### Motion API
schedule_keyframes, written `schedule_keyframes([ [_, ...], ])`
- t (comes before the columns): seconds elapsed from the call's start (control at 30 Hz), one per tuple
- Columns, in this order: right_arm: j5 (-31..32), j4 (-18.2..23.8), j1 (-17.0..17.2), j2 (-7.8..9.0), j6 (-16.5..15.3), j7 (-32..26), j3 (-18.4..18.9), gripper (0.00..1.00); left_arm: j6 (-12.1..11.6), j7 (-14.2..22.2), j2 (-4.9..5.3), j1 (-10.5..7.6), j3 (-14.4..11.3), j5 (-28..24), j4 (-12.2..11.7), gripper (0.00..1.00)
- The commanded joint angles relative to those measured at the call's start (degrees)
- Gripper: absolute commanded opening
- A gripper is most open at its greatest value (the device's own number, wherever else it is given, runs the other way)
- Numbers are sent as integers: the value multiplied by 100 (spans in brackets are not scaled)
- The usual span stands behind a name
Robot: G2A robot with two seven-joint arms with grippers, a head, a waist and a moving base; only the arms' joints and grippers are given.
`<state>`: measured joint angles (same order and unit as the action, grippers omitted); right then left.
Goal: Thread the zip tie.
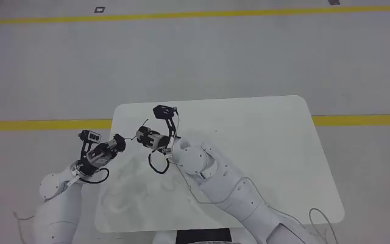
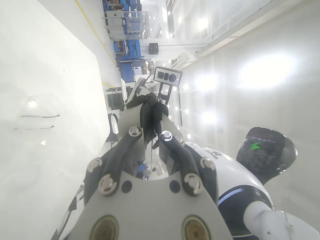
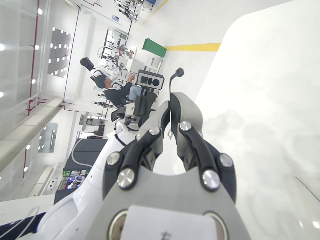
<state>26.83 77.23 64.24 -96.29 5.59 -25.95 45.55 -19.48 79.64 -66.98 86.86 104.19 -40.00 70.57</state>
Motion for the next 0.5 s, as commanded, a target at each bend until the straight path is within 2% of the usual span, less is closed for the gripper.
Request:
schedule_keyframes([
  [0.0,-21,-18,-1,-1,13,3,-1,0,0,0,0,0,0,0,0,0],
  [0.47,-248,-134,-43,-15,-41,35,-2,0,0,0,0,0,0,0,0,0],
])
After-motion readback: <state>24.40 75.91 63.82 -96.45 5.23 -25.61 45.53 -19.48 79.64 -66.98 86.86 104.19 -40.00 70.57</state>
